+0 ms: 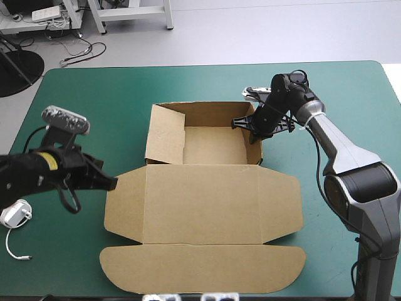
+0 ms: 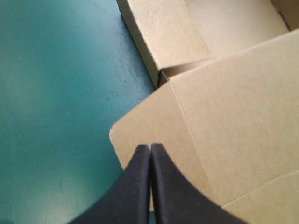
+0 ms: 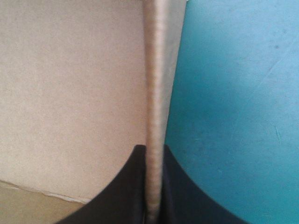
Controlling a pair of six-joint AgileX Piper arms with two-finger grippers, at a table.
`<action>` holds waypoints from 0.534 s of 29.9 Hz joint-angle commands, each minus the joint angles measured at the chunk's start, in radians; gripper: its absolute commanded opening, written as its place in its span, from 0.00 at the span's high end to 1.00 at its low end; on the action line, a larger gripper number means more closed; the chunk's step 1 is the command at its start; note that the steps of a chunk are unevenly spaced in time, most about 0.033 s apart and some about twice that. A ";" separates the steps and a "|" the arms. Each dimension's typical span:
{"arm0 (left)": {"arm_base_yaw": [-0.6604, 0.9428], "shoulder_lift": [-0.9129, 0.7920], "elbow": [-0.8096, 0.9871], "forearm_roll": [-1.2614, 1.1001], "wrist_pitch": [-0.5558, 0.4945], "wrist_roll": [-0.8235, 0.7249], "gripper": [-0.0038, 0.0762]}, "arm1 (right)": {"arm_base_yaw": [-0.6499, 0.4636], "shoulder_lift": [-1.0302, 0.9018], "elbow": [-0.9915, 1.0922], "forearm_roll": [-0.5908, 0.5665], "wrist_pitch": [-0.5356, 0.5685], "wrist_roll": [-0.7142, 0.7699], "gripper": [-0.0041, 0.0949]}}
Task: Fold the box
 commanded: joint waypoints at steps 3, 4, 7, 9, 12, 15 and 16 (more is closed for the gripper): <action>-0.002 -0.191 0.158 -0.006 -0.047 -0.060 0.96 | -0.084 -0.093 -0.033 -0.008 0.016 -0.036 0.96; -0.002 -0.219 0.181 -0.006 -0.047 -0.068 0.96 | -0.109 -0.102 -0.033 -0.014 0.016 -0.041 0.96; -0.002 -0.323 0.246 0.000 -0.047 -0.101 0.96 | -0.225 -0.139 -0.031 -0.044 0.016 -0.058 0.96; -0.002 -0.378 0.270 0.014 -0.043 -0.126 0.96 | -0.318 -0.157 -0.029 -0.053 0.016 -0.079 0.96; -0.002 -0.435 0.287 0.037 -0.020 -0.164 0.96 | -0.454 -0.165 -0.029 -0.063 0.016 -0.105 0.97; -0.002 -0.458 0.289 0.051 0.035 -0.190 0.96 | -0.563 -0.160 -0.029 -0.115 0.016 -0.105 0.97; -0.002 -0.463 0.289 0.051 0.035 -0.190 0.96 | -0.591 -0.156 -0.029 -0.138 0.016 -0.099 0.97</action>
